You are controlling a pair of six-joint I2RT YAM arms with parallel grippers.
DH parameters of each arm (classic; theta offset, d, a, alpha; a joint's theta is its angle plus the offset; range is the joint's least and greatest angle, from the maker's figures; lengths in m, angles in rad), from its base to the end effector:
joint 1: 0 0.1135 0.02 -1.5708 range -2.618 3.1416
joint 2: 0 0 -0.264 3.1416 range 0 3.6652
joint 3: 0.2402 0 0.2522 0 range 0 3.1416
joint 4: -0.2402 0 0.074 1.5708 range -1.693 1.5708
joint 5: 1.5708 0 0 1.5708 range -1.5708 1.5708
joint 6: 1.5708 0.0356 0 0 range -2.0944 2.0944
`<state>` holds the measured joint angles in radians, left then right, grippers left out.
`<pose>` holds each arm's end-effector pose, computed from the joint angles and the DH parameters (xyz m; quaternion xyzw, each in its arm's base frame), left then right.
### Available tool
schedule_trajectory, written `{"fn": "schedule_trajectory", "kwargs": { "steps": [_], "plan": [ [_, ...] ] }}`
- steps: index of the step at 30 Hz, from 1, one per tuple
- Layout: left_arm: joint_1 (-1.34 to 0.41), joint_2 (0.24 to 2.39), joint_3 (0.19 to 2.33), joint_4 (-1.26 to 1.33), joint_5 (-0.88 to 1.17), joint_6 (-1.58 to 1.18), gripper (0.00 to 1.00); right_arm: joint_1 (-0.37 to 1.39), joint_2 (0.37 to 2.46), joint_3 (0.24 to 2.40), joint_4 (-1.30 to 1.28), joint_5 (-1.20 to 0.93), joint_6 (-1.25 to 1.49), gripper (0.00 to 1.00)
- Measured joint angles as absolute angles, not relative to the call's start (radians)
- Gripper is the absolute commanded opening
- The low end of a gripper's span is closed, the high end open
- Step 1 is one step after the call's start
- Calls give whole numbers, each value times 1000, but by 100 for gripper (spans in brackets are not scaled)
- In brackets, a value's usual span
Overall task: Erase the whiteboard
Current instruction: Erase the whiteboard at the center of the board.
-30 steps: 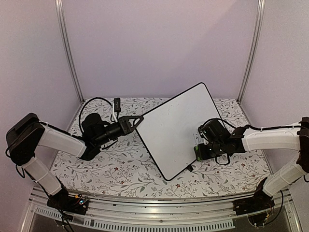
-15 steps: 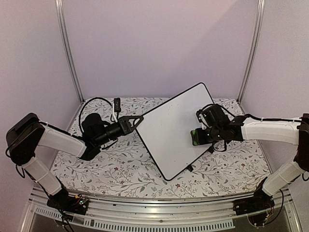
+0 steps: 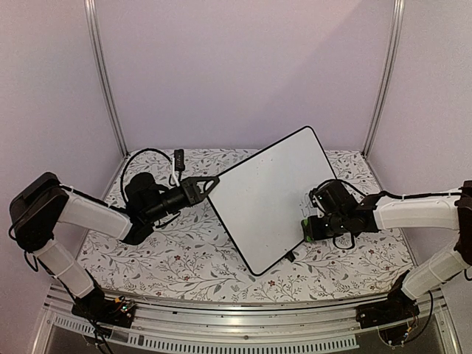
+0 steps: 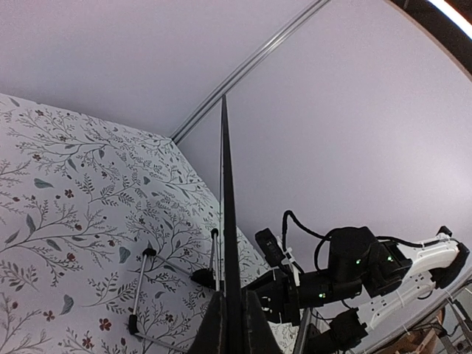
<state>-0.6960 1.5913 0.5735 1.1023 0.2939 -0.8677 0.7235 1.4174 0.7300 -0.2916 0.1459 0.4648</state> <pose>0.2334 -0.2085 0.2096 0.0500 0.6761 -0.5835 0.4471 0.2043 0.1735 0.1747 -0.1020 0.9488 0.1050 0.2800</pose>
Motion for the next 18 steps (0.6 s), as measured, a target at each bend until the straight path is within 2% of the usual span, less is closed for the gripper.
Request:
{"fn": "schedule_trajectory", "kwargs": {
  "steps": [6,18],
  "plan": [
    [-696,1591,574,1102,294,-867,0,723,1424,750,-308,147,471,0],
    [-696,1591,574,1093,279,-873,0,703,1505,935,-326,181,427,0]
  ]
}}
